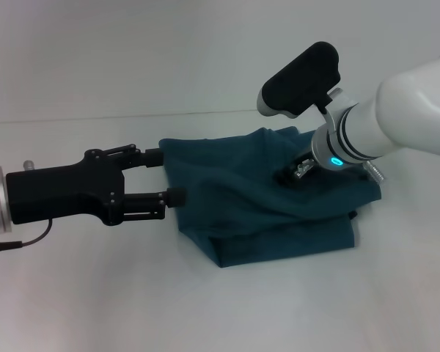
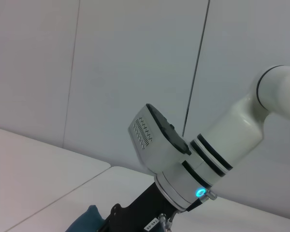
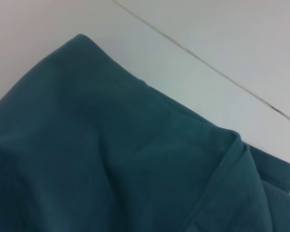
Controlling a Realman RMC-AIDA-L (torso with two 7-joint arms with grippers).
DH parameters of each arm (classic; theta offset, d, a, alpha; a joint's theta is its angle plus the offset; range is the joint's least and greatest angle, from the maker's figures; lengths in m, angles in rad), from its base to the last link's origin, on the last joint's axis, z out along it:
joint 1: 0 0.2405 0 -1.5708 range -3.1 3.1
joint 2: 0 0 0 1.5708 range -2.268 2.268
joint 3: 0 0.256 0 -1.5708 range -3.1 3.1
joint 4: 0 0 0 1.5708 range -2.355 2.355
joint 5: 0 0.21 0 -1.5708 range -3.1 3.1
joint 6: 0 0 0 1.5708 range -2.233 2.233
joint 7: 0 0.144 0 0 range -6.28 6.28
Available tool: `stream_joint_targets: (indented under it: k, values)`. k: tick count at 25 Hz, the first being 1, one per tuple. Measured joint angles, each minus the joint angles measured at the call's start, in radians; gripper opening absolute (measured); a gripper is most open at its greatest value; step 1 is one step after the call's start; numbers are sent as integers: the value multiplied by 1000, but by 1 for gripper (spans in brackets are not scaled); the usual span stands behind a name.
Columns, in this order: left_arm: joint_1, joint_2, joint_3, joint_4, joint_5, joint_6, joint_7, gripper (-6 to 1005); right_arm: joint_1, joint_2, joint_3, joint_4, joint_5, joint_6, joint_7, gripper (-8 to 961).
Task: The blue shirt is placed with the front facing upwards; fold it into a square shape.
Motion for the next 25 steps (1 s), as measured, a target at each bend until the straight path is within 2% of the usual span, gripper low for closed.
stream_joint_targets:
  k: [14, 20, 25]
  values:
    - [3, -1, -2, 0, 0, -3, 3, 862, 31, 5, -32, 41, 2, 20, 1, 476]
    - [3, -1, -2, 0, 0, -7, 3, 861, 78, 6, -37, 140, 1, 65, 9, 465]
    - [2, -1, -2, 0, 0, -8, 3, 861, 89, 5, -40, 159, -1, 94, 8, 425]
